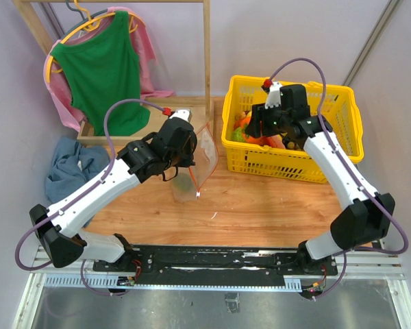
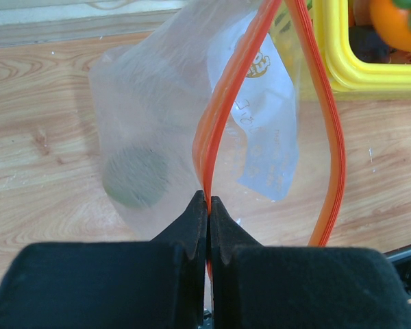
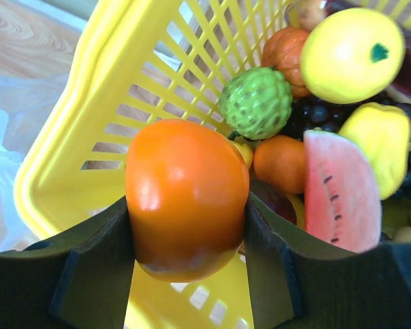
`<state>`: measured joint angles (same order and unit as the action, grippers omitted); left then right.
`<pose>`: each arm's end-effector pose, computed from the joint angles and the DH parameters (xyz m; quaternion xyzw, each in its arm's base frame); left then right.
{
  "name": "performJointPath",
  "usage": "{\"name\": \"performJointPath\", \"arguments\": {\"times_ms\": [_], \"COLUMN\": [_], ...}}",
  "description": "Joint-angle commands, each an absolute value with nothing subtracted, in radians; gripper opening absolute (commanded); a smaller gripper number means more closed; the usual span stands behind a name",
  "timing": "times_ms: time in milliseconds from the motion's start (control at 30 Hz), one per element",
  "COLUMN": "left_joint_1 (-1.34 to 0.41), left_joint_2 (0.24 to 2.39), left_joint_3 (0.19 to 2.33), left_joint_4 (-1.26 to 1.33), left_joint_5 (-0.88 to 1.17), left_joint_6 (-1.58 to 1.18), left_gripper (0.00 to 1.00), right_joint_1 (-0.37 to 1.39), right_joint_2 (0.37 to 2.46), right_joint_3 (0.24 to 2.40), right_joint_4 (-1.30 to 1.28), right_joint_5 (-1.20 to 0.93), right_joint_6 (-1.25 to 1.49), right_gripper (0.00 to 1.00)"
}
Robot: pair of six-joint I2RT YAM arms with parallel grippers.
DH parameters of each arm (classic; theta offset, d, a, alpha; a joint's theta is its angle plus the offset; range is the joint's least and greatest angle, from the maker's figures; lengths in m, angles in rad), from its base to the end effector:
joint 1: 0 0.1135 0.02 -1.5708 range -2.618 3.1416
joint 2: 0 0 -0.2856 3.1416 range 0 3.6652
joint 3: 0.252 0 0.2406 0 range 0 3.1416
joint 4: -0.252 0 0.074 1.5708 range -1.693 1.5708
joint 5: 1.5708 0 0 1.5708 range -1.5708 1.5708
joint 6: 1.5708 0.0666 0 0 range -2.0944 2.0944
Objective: Place the food in the zip-top bag and seal the zipper
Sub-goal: Pick up the fake fruit from the bin.
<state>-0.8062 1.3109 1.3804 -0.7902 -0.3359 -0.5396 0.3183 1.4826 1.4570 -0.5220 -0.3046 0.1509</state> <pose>0.2081 -0.1852 0.3752 0.0511 0.8994 -0.1343 0.4129 0.3231 0.1275 0.3804 -0.1461 0.8526 0.2411 0.4399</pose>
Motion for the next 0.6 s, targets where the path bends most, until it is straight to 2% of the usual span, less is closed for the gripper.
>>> {"name": "performJointPath", "arguments": {"times_ms": [0, 300, 567], "left_joint_1": [-0.802, -0.802, -0.802], "left_joint_2": [1.295, 1.3, 1.287], "left_joint_3": [1.373, 1.371, 1.36], "left_joint_4": [-0.75, -0.738, -0.728], "left_joint_5": [-0.371, -0.425, -0.455], "left_joint_6": [-0.571, -0.629, -0.668], "left_gripper": [0.0, 0.0, 0.0], "right_joint_1": [0.327, 0.432, 0.641], "right_joint_2": [1.369, 1.247, 1.253], "right_joint_3": [1.446, 1.472, 1.507], "right_joint_4": [-0.512, -0.535, -0.536], "right_joint_5": [-0.221, -0.189, -0.12], "right_joint_6": [0.187, 0.279, 0.382], "right_gripper": [0.22, 0.16, 0.12]}}
